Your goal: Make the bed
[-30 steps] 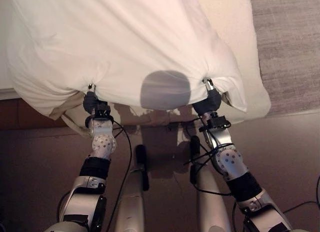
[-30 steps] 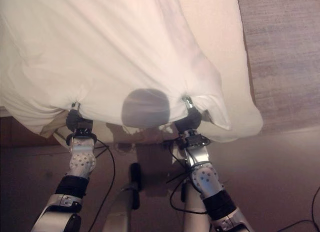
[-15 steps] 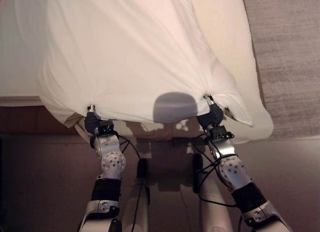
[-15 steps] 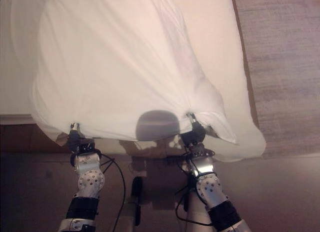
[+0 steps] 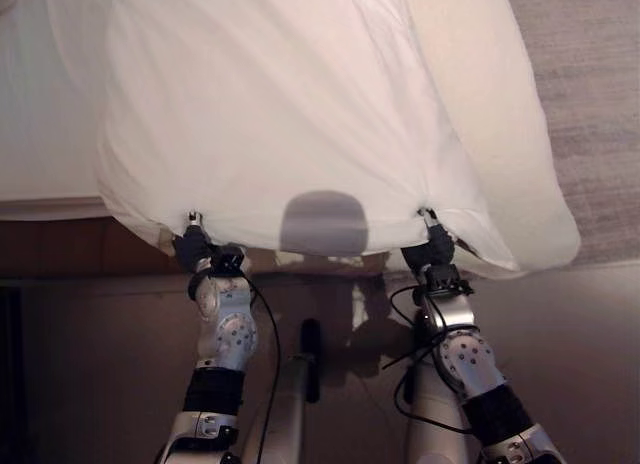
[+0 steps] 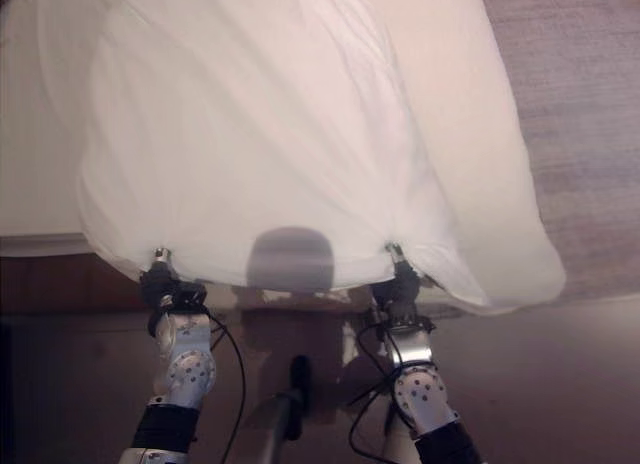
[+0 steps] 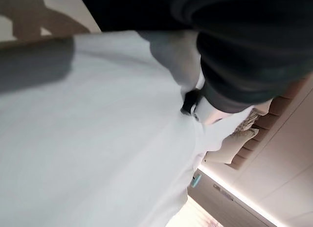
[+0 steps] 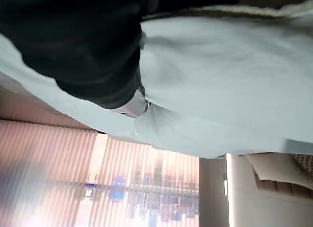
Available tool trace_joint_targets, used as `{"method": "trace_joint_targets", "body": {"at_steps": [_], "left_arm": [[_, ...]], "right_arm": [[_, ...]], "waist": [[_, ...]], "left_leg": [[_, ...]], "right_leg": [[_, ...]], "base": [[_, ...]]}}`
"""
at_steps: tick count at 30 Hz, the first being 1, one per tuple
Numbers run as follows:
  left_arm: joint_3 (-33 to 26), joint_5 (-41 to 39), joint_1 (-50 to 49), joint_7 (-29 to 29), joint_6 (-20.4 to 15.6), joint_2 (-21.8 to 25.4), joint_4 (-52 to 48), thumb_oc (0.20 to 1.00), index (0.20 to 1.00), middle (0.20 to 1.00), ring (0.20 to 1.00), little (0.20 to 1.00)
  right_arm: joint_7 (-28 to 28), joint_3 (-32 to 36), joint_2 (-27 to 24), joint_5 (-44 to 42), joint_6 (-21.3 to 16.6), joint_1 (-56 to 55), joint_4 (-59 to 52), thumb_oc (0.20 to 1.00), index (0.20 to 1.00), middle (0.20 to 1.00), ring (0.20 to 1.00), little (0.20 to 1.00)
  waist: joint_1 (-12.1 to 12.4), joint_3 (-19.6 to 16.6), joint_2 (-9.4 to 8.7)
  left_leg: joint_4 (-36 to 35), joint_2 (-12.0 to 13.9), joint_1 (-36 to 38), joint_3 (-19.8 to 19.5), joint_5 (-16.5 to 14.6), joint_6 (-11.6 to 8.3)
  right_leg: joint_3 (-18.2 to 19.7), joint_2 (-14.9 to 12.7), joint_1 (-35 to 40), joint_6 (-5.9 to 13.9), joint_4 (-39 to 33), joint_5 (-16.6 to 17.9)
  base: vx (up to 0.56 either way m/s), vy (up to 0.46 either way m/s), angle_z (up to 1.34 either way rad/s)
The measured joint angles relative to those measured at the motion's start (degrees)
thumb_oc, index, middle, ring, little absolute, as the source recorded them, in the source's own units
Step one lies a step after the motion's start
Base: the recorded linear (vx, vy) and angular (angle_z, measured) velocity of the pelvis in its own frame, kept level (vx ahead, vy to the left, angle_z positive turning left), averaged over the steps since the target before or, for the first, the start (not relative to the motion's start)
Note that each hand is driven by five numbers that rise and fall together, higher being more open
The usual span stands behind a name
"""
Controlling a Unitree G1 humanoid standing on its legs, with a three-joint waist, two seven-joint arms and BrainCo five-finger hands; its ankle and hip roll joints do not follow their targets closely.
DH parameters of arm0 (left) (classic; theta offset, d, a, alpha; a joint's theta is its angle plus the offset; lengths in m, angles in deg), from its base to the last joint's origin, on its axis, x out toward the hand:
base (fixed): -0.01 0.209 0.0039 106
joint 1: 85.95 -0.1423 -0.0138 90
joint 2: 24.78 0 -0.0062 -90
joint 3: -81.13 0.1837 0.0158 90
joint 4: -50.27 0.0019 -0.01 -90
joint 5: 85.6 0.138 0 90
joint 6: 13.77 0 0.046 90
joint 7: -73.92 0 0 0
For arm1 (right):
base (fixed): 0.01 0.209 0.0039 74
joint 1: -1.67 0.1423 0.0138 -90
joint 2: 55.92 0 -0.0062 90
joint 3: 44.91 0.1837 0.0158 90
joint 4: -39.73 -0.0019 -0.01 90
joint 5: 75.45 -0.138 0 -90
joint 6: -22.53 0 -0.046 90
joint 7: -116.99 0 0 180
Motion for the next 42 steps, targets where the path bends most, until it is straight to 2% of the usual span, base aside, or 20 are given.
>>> {"method": "trace_joint_targets", "body": {"at_steps": [1, 3, 5, 10, 15, 16, 18, 22, 25, 26, 28, 29, 31, 32, 33, 34, 35, 37, 40, 42], "left_arm": [[0.25, 0.18, -0.54, 0.60, 0.12, -0.60, -0.41, 0.200, 0.200, 0.200, 0.200, 0.200], [0.37, 0.23, -0.99, 1.41, 0.49, -0.66, -0.97, 0.200, 0.200, 0.200, 0.200, 0.200], [0.39, 0.21, -1.33, 1.61, 0.78, -0.80, -1.86, 0.200, 0.200, 0.200, 0.200, 0.200], [0.34, -0.05, -2.69, 1.52, 1.14, -1.06, -3.38, 0.200, 0.200, 0.200, 0.200, 0.200], [1.05, -0.10, -1.88, 1.49, 1.27, -1.20, -2.06, 0.200, 0.200, 0.200, 0.200, 0.200], [1.09, -0.05, -1.21, 1.36, 1.45, -1.34, -1.70, 0.200, 0.200, 0.200, 0.200, 0.200], [0.95, -0.02, -1.29, 1.32, 1.55, -1.31, -1.70, 0.200, 0.200, 0.200, 0.200, 0.200], [0.94, 2.49, -0.95, 1.36, 1.98, -1.53, -1.33, 0.200, 0.200, 0.200, 0.200, 0.200], [0.97, 4.51, -0.96, 1.32, 2.34, -1.56, -0.56, 0.200, 0.200, 0.200, 0.200, 0.200], [0.99, 4.54, -0.88, 1.27, 2.40, -1.56, 0.21, 0.200, 0.200, 0.200, 0.200, 0.200], [1.27, 4.72, -1.37, 1.26, 2.33, -1.85, 1.44, 0.200, 0.200, 0.200, 0.200, 0.200], [1.40, 4.75, -0.92, 1.27, 2.33, -1.93, 2.02, 0.200, 0.200, 0.200, 0.200, 0.200], [3.08, 4.73, 0.32, 1.60, 2.34, -3.20, 4.26, 0.200, 0.200, 0.200, 0.200, 0.200], [4.41, 5.02, 0.50, 1.74, 2.36, -3.59, 5.63, 0.200, 0.200, 0.200, 0.200, 0.200], [5.69, 5.67, -0.20, 1.90, 2.37, -4.32, 7.97, 0.200, 0.200, 0.200, 0.200, 0.200], [5.65, 5.71, -1.05, 2.07, 2.31, -4.42, 8.25, 0.200, 0.200, 0.200, 0.200, 0.200], [5.13, 5.86, -2.05, 2.22, 2.29, -4.33, 8.42, 0.200, 0.200, 0.200, 0.200, 0.200], [4.68, 6.14, -2.75, 2.37, 2.29, -4.49, 8.40, 0.200, 0.200, 0.200, 0.200, 0.200], [4.08, 7.24, -3.22, 3.85, 2.24, -3.29, 10.03, 0.200, 0.200, 0.200, 0.200, 0.200], [4.03, 7.27, -3.29, 4.59, 2.41, -3.35, 10.91, 0.200, 0.200, 0.200, 0.200, 0.200]], "right_arm": [[0.01, -0.23, -0.25, 0.03, -0.11, -0.42, 0.22, 0.200, 0.200, 0.200, 0.200, 0.200], [0.03, -0.41, -0.68, 0.04, -0.57, -1.00, 0.35, 0.200, 0.200, 0.200, 0.200, 0.200], [-0.01, -0.45, -0.77, 0.01, -0.95, -0.89, 0.77, 0.200, 0.200, 0.200, 0.200, 0.200], [-0.06, -0.45, -0.62, -0.07, -1.03, -0.05, 3.09, 0.200, 0.200, 0.200, 0.200, 0.200], [0.16, 0.05, -1.41, -0.05, -1.40, 0.87, 4.83, 0.200, 0.200, 0.200, 0.200, 0.200], [0.09, 0.06, -2.27, -0.06, -1.51, 1.16, 4.78, 0.200, 0.200, 0.200, 0.200, 0.200], [-0.01, 0.03, -2.57, -0.06, -1.47, 1.80, 5.61, 0.200, 0.200, 0.200, 0.200, 0.200], [-0.43, 0.19, -2.42, -0.47, -1.59, 1.35, 6.29, 0.200, 0.200, 0.200, 0.200, 0.200], [-0.78, 0.55, -1.50, -1.26, -1.92, 0.80, 6.78, 0.200, 0.200, 0.200, 0.200, 0.200], [-0.78, 0.55, -1.13, -1.75, -2.08, 0.85, 6.75, 0.200, 0.200, 0.200, 0.200, 0.200], [-1.36, 0.52, -1.29, -1.99, -2.16, 0.05, 6.88, 0.200, 0.200, 0.200, 0.200, 0.200], [-1.75, 0.71, -0.98, -1.99, -2.42, 0.44, 6.95, 0.200, 0.200, 0.200, 0.200, 0.200], [-1.83, 2.13, -1.48, -2.08, -3.13, -1.14, 7.02, 0.200, 0.200, 0.200, 0.200, 0.200], [-1.66, 2.92, -1.61, -2.38, -3.31, -1.61, 6.70, 0.200, 0.200, 0.200, 0.200, 0.200], [-1.73, 4.02, -1.86, -2.57, -3.69, -2.43, 6.90, 0.200, 0.200, 0.200, 0.200, 0.200], [-1.69, 3.89, -1.48, -2.53, -3.62, -2.30, 8.12, 0.200, 0.200, 0.200, 0.200, 0.200], [-1.67, 3.82, -1.10, -2.52, -2.98, -2.62, 9.56, 0.200, 0.200, 0.200, 0.200, 0.200], [-1.73, 3.58, -0.37, -2.50, -2.62, -3.32, 9.22, 0.200, 0.200, 0.200, 0.200, 0.200], [-2.76, 2.33, 0.15, -1.41, -2.13, -2.24, 15.20, 0.200, 0.200, 0.200, 0.200, 0.200], [-3.41, 2.30, 0.21, -1.29, -1.50, -1.01, 19.74, 0.200, 0.200, 0.200, 0.200, 0.200]], "waist": [[-0.63, -0.07, -0.33], [-1.32, -0.08, -0.37], [-1.06, -0.19, -0.41], [-0.95, -0.22, -0.37], [-0.21, -0.37, -0.14], [-1.04, -0.50, -0.69], [-0.37, -0.52, -0.84], [-0.96, -0.55, -0.88], [-0.88, -0.60, -0.77], [-0.91, -0.97, -0.23], [-0.98, -1.98, 1.38], [-0.91, -2.51, 1.34], [-1.35, -2.57, 1.31], [-1.36, -2.67, 1.67], [-1.52, -3.04, 1.94], [-1.82, -3.35, 1.98], [-0.54, -3.35, 1.92], [0.42, -3.65, 1.55], [-1.07, -3.75, 1.13], [-1.30, -3.78, 1.10]], "left_leg": [[-1.50, -0.92, 0.88, 0.38, 0.65, 0.27], [-2.25, -2.12, 1.92, -0.74, 1.06, 0.14], [-4.72, -2.25, 3.50, -0.96, 2.07, -0.43], [-6.58, -2.04, 4.35, -0.77, 2.91, -1.01], [-0.05, -3.17, 2.37, -4.12, 2.93, -3.71], [0.53, -3.61, 1.29, -3.76, 4.81, -5.53], [2.02, -1.60, 0.87, -9.26, 2.35, -5.21], [-2.87, 9.07, 2.13, -15.07, 1.60, -7.01], [-9.35, 15.34, 2.87, -13.05, 1.63, -7.35], [-10.48, 15.63, 3.17, -11.41, 1.70, -7.48], [-9.02, 14.29, 4.22, -10.34, 1.91, -6.61], [-8.33, 13.02, 3.25, -11.56, 4.16, -9.60], [-3.79, 8.85, -0.13, -7.49, 4.17, -10.17], [-1.52, 6.95, -1.11, -6.25, 3.98, -9.66], [-2.05, 4.10, -0.19, -3.03, 2.90, -6.02], [-1.58, 4.01, -0.02, -0.47, 2.23, -4.68], [-0.58, 3.50, 0.03, 2.59, 1.40, -2.82], [-1.33, 3.03, 0.43, 3.63, 2.06, -1.79], [-3.75, 0.19, 1.27, 2.42, 3.27, 0.70], [-5.05, -0.37, 2.05, 2.44, 3.81, 1.44]], "right_leg": [[-0.55, 4.34, 0.40, -1.11, 1.71, -2.57], [2.93, 8.84, 1.87, -2.94, 1.76, -4.72], [1.99, 8.34, 3.16, -5.15, -0.20, -3.56], [1.29, 8.33, 3.11, -5.78, -0.43, -3.35], [1.69, 7.02, 4.38, -7.53, -0.46, -2.83], [2.09, 5.42, 4.55, -12.15, -1.33, -2.47], [3.57, 5.46, 4.48, -11.88, -2.10, -1.63], [3.33, 4.91, 3.53, -10.84, -0.54, -2.19], [2.60, 4.24, 2.96, -8.82, 1.46, -3.02], [2.62, 3.85, 2.87, -7.57, 1.64, -2.94], [2.87, 3.29, 1.98, -5.07, 2.66, -3.21], [3.34, 2.02, 0.94, -4.04, 2.83, -3.15], [2.99, -3.94, 0.79, -0.46, 0.69, -1.75], [2.63, -6.27, 1.70, 0.85, -1.42, -0.65], [2.92, -9.97, 3.99, 2.25, -6.07, 2.53], [1.63, -11.16, 5.16, 0.28, -10.54, 4.28], [-1.06, -11.10, 7.65, -1.60, -14.35, 5.96], [-2.33, -9.40, 9.32, 0.17, -14.14, 6.42], [-0.26, -4.48, 10.02, 2.44, -13.91, 3.73], [3.96, -1.37, 9.89, 1.18, -13.72, 2.94]], "base": [[-0.03, 0.096, 0.03], [-0.03, 0.009, 0.24], [-0.01, 0.006, 0.05], [-0.06, -0.024, -0.03], [-0.05, 0.033, 0.05], [-0.01, 0.109, 0.10], [-0.01, 0.126, -0.06], [0.01, 0.215, 0.04], [-0.04, 0.589, 0.04], [-0.10, 0.539, -0.03], [-0.08, 0.508, -0.19], [-0.07, 0.626, -0.12], [-0.02, 0.755, 0.31], [0.00, 0.728, 0.34], [-0.02, 0.389, -0.03], [-0.06, 0.538, -0.55], [-0.09, 0.453, -0.65], [-0.07, 0.401, -0.44], [-0.04, 0.259, -0.05], [-0.04, 0.117, 0.06]]}}
